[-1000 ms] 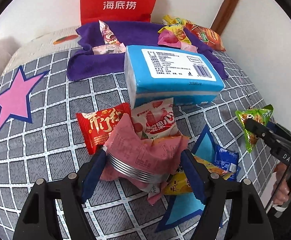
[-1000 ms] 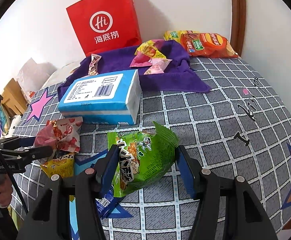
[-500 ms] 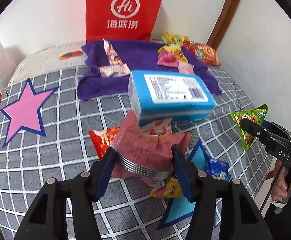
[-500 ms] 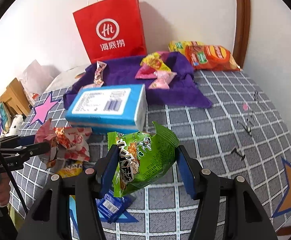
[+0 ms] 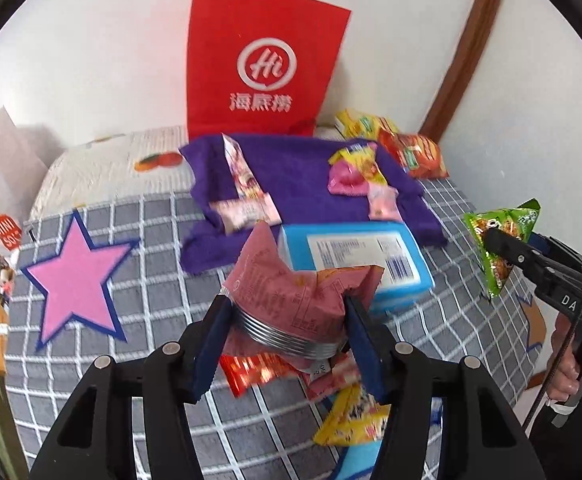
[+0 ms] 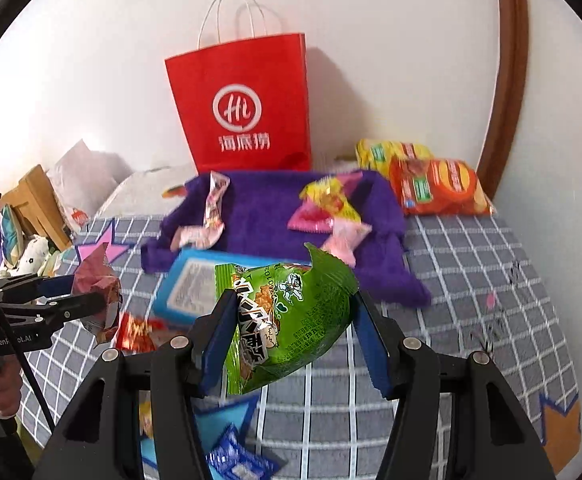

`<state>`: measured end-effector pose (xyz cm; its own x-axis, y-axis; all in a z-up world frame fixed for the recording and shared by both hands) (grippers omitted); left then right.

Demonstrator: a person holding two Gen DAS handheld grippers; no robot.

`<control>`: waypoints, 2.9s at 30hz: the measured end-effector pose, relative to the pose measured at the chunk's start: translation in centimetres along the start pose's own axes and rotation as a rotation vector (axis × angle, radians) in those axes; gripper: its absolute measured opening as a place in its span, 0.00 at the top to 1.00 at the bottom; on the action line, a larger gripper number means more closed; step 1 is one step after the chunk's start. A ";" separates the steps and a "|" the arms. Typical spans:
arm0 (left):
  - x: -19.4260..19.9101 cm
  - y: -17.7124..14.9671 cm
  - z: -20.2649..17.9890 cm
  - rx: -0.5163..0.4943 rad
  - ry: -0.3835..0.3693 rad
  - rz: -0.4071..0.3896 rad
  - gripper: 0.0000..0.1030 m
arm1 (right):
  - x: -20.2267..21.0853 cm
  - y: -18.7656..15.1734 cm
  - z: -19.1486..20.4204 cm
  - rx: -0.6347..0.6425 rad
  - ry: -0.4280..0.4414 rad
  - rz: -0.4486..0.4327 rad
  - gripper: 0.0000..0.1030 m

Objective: Organize snacks
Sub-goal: 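Carry both held snack bags up onto the purple towel, then open both tools to release the snack bags onto the purple towel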

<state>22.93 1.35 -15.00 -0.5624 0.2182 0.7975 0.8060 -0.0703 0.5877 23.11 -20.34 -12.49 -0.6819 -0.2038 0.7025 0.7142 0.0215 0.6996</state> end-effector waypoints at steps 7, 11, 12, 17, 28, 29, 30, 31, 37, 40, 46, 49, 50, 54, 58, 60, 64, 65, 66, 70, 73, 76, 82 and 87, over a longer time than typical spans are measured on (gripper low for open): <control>-0.5 4.5 1.4 0.028 0.019 -0.034 0.46 | -1.6 4.4 -0.1 0.015 0.005 -0.017 0.44; -1.4 6.8 2.1 0.049 0.020 -0.041 0.46 | -3.0 6.7 0.4 0.041 0.018 -0.026 0.44; -1.7 7.3 2.2 0.051 0.020 -0.043 0.46 | -3.3 7.2 0.5 0.046 0.023 -0.026 0.44; -3.7 9.8 2.4 0.054 0.013 -0.046 0.46 | -5.5 9.3 1.1 0.077 0.037 -0.021 0.44; -8.1 13.7 1.7 0.062 -0.013 -0.042 0.46 | -10.6 12.6 1.7 0.132 0.072 -0.009 0.44; -8.5 13.9 1.7 0.064 -0.013 -0.040 0.46 | -11.1 12.7 1.6 0.133 0.076 -0.006 0.44; -8.9 14.0 1.8 0.067 -0.013 -0.039 0.46 | -11.5 12.8 1.6 0.133 0.078 -0.004 0.44; -9.5 14.1 1.9 0.071 -0.013 -0.036 0.46 | -12.0 12.9 1.6 0.132 0.082 -0.003 0.44; -11.8 13.5 3.2 0.104 0.011 -0.021 0.46 | -15.0 12.5 1.3 0.135 0.106 0.021 0.44; -12.0 13.4 3.4 0.094 0.010 -0.020 0.46 | -16.2 11.7 1.2 0.139 0.119 0.045 0.44; -12.3 13.1 3.4 0.094 -0.013 -0.010 0.46 | -17.6 10.0 0.1 0.152 0.122 0.109 0.44; -12.9 12.9 3.5 0.104 -0.013 0.004 0.46 | -18.1 9.1 -0.4 0.179 0.114 0.151 0.44; -13.1 13.0 3.4 0.104 -0.012 0.008 0.46 | -18.4 8.8 -0.5 0.184 0.115 0.166 0.44; -13.5 12.8 3.5 0.104 -0.011 0.015 0.46 | -19.4 7.6 -0.2 0.185 0.148 0.239 0.44; -14.3 12.5 3.6 0.108 0.001 0.030 0.46 | -20.9 5.9 0.4 0.192 0.141 0.321 0.44; -14.5 12.4 3.5 0.112 -0.002 0.034 0.46 | -21.5 5.1 0.7 0.195 0.145 0.357 0.44; -14.7 12.4 3.4 0.109 -0.003 0.034 0.46 | -21.8 4.6 1.2 0.214 0.144 0.366 0.43; -14.8 12.4 3.4 0.110 -0.006 0.036 0.46 | -21.8 4.5 1.1 0.214 0.145 0.369 0.43; -14.9 12.4 3.4 0.111 -0.008 0.037 0.46 | -21.9 4.4 0.9 0.213 0.141 0.375 0.43; -15.8 12.0 3.1 0.112 -0.011 0.063 0.46 | -22.6 3.7 -0.2 0.208 0.104 0.418 0.43; -15.9 11.8 2.5 0.092 -0.019 0.068 0.46 | -22.6 3.7 0.0 0.207 0.116 0.420 0.43; -16.3 11.5 1.9 0.079 -0.024 0.075 0.46 | -22.7 3.6 0.4 0.246 0.100 0.422 0.33; -17.0 10.9 1.3 0.062 -0.023 0.101 0.46 | -21.2 4.8 0.4 0.267 0.110 0.369 0.30; -17.5 10.3 0.3 0.022 -0.022 0.124 0.46 | -19.6 6.6 -0.7 0.231 0.091 0.295 0.30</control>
<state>41.13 -2.89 -23.00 -0.4545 0.2304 0.8604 0.8729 -0.0770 0.4817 41.35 -16.93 -21.73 -0.4277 -0.2421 0.8709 0.8164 0.3101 0.4871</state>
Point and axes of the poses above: each gripper's, at about its wrist camera, not at the fingertips, and x roughly against the way its jaws point, z to its left, y to its top, the point moved 9 cm from there along -x, roughly the way its jaws point, and after that the axes turned 4 degrees about y, right-handed, at the moved point
